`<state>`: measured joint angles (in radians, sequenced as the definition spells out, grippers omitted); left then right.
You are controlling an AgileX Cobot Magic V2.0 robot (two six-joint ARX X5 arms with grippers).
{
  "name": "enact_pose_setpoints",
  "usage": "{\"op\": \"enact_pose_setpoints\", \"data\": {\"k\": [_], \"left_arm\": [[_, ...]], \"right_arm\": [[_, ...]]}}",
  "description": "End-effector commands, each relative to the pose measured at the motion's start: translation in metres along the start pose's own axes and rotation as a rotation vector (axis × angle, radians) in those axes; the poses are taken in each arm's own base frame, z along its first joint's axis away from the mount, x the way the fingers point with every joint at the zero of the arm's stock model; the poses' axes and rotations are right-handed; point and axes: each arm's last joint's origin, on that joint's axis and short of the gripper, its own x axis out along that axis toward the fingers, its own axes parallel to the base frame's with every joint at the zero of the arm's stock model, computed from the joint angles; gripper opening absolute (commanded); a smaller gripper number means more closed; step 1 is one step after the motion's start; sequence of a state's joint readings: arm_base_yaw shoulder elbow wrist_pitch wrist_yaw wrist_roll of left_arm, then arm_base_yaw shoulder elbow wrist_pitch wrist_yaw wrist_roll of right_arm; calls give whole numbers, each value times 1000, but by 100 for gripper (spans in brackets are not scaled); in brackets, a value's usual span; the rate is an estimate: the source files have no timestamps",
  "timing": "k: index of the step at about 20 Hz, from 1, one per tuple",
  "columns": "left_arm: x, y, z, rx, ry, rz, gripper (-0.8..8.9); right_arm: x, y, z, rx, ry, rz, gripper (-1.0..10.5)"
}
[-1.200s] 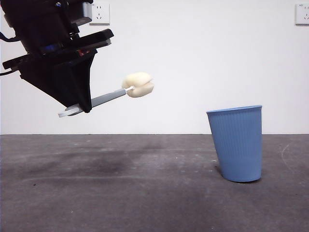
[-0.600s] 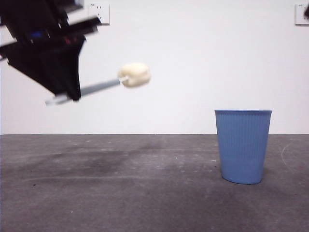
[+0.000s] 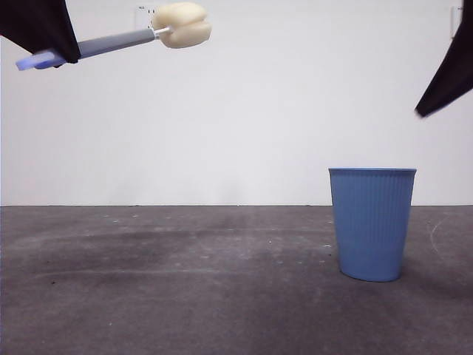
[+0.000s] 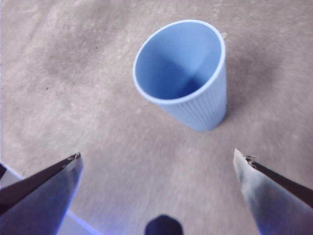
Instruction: Pick up the cup brush,pick up the cup,insert the brush into the cup,clean the cup,put the cup brush back,put the cup back to the fixed position on the table
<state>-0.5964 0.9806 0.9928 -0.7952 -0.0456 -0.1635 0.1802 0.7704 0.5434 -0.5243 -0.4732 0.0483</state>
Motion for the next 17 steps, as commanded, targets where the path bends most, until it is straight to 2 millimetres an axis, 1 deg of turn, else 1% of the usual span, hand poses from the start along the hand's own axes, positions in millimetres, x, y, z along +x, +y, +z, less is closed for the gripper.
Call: {"op": "enact_pose_setpoints", "data": {"k": [1,6,10,12,15,17], "left_arm": [[0,1,-3,27,8,2,-8],[-1,1,-1,36,-13,-2,-8],[-1,0,-1,54,-11,-18,-8],[-1,0,-1,58,-5,-20,-9],[-1,0,-1,59,-7,-22,-8],[-1,0,-1,61,-7,-22,-8]], "right_arm": [[12,-3,-8,8,30,7,626],[17,-1,-8,-28,19,-42,622],[33,-5,-20,-21,8,-28,621],[37,-5,-21,-46,-18,-53,593],[39,-2,-20,-95,-31,-50,595],[46,-3,-22,-114,-23,-64,595]]}}
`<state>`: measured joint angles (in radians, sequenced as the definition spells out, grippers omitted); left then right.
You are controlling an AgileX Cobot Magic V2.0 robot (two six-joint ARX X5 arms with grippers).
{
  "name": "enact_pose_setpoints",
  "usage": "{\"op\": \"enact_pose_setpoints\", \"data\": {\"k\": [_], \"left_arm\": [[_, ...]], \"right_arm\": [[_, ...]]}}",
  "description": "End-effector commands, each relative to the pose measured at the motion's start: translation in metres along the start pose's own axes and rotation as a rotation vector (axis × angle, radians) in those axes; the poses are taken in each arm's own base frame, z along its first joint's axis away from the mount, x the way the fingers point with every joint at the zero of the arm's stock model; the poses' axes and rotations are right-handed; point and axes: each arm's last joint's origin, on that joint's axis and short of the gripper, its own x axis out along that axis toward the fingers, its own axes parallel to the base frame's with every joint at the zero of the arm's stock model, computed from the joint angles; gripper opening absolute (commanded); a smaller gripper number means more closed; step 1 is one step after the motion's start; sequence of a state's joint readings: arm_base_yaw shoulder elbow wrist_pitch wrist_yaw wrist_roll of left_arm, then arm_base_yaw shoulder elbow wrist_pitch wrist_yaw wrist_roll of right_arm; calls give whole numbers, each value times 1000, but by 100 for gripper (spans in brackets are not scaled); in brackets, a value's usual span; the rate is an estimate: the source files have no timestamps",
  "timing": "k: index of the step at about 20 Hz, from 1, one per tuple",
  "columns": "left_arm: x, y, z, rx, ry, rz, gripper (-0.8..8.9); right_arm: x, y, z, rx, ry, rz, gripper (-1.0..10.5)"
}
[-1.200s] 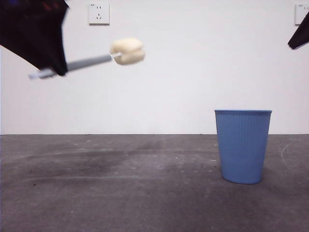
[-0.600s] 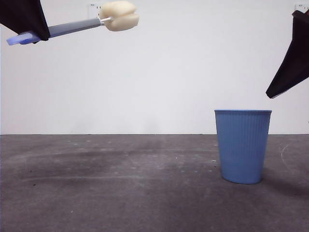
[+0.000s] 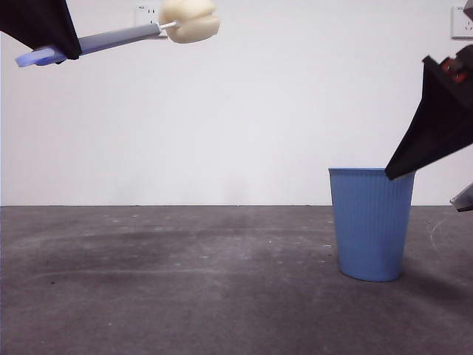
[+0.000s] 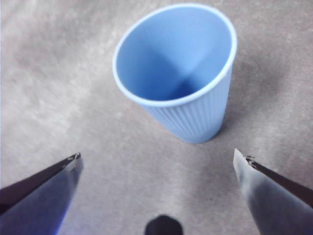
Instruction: Pick up the cup brush,pick up the cup,insert the brush into the cup,clean the cup,put the cup brush back,put the cup back to the fixed position on the table
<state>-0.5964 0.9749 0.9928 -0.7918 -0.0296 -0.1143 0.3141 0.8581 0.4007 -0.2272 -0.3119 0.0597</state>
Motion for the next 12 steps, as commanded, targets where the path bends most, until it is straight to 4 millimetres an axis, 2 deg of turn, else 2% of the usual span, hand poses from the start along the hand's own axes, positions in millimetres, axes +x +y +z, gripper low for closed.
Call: {"op": "enact_pose_setpoints", "data": {"k": [1,12], "left_arm": [[1,0,-1,12,0,-5,-8],[1,0,-1,14,1,-5,-8]], "right_arm": [[10,-2,-8,-28,21,-13,595],[56,-9,-14,-134,57,-15,598]]}}
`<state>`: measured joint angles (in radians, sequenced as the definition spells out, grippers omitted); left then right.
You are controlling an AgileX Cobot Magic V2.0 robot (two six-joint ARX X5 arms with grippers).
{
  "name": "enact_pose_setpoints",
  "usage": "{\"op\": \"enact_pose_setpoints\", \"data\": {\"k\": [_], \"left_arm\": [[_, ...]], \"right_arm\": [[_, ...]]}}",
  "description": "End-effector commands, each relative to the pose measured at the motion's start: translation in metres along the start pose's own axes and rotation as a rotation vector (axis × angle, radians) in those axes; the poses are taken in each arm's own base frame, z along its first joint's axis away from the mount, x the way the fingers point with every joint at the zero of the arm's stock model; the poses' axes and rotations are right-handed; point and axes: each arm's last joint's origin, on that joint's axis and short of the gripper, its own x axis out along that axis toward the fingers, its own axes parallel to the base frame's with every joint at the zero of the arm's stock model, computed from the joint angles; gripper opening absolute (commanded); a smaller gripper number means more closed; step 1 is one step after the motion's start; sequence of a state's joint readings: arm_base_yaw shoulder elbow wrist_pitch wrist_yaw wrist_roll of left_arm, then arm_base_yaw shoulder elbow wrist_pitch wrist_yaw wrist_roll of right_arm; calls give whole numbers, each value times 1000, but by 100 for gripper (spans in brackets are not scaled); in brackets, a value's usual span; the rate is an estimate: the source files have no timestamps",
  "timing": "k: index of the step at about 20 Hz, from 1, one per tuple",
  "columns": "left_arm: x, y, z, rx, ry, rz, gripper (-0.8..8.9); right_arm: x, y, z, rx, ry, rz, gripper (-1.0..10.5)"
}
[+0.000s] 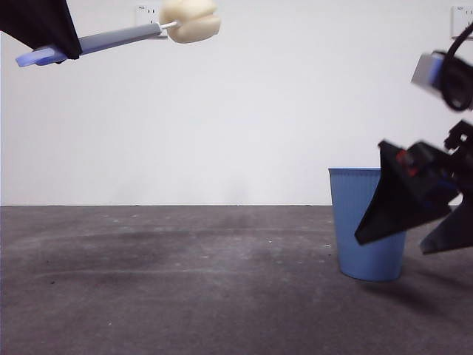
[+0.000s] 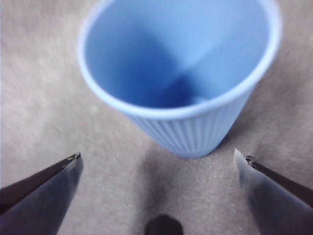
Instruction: Pick up the cup brush,pick up the cup,insert the brush into the cup,clean the cup,put the cup brush back,put the cup back to the fixed position on the table
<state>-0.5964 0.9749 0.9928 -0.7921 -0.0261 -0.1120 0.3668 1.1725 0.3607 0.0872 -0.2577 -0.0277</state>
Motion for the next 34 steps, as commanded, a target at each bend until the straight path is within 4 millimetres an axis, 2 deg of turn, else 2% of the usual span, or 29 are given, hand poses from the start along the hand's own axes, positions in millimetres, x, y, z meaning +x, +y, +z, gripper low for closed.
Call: {"op": "enact_pose_setpoints", "data": {"k": [1,9,15,19,21,23,31,34], "left_arm": [[1,0,-1,11,0,-2,-8],[1,1,-2,11,8,-2,-8],[1,0,-2,10,8,-4,-8],[1,1,-3,11,15,-2,-8],[1,1,-3,11,14,-2,-8],[1,1,-3,11,14,-3,-8],[1,1,-4,35,33,-3,-8],[1,1,-7,61,58,-2,-8]], "right_arm": [[6,-1,-3,-31,4,0,598],[11,-4,3,-85,-64,-33,597],[29,-8,0,-87,-71,-32,597],[31,-9,4,-88,-124,-36,585],[31,-9,5,-89,-128,-39,492],[32,-9,4,-87,-123,-39,485],[33,-9,3,-95,-121,-28,-20],[33,-9,4,-82,-122,-24,-16]]}}
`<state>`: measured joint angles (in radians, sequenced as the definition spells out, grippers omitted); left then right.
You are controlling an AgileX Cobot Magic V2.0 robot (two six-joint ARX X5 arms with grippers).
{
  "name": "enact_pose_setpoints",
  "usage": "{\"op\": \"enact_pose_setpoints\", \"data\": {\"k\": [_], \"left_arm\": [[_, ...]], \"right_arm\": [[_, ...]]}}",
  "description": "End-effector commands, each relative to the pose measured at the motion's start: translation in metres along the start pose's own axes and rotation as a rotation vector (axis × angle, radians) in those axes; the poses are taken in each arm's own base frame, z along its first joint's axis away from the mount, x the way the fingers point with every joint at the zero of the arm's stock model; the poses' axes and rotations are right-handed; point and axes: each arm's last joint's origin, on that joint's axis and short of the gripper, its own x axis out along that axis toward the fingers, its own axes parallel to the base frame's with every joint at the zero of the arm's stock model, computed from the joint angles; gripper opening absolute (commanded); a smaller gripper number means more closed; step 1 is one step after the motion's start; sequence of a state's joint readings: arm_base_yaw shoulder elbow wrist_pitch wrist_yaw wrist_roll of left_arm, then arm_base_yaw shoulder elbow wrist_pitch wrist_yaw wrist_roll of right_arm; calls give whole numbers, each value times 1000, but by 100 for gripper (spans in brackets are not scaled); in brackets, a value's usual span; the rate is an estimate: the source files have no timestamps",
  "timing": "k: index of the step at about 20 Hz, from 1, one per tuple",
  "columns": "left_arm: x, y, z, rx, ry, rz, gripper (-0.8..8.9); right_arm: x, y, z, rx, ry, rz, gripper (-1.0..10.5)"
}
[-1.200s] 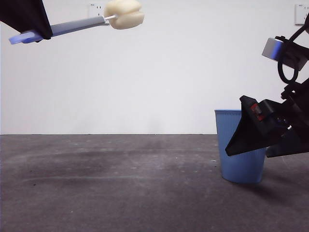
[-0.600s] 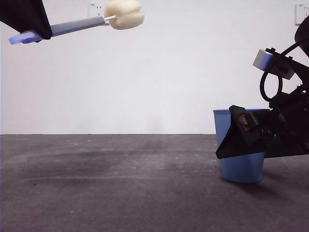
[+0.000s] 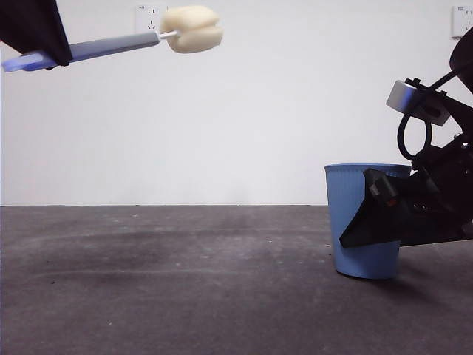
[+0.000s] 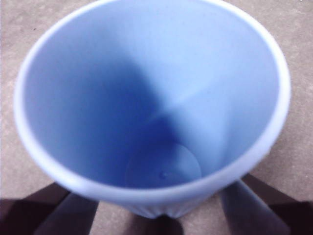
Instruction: Pick up the cup brush,pick up the cup,insert the brush into the cup,clean the cup,put the cup brush back,put the cup back to the fixed position on the table
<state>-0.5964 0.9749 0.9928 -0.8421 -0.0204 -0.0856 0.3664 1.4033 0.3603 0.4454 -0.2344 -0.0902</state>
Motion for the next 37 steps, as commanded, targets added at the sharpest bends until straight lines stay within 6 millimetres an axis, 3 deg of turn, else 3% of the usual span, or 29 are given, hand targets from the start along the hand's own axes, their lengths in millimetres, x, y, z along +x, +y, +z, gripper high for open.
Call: {"op": "enact_pose_setpoints", "data": {"k": [1,5,9,12,15,23,32,37], "left_arm": [[1,1,-3,45,14,0,-8],[1,1,-6,116,54,0,-9],[1,1,-7,167,62,-4,-8],[1,0,-8,203,66,-41,-9],[1,0,-10,263,92,-49,-9],[0,-3,-16,426,139,-74,-9],[14,-24,-19,623,229,-96,-9],[22,-36,-9,660,225,-123,-9]], "right_arm": [[-2,2,0,27,-1,9,-17],[-23,10,18,33,13,26,-17],[-58,17,60,-13,43,34,-17],[-82,20,88,-79,143,15,-17],[-99,21,102,-161,257,-32,-17],[-107,21,89,-503,599,-225,-17],[-104,33,96,-908,632,-315,-17],[-99,40,106,-1144,611,-383,-17]]}}
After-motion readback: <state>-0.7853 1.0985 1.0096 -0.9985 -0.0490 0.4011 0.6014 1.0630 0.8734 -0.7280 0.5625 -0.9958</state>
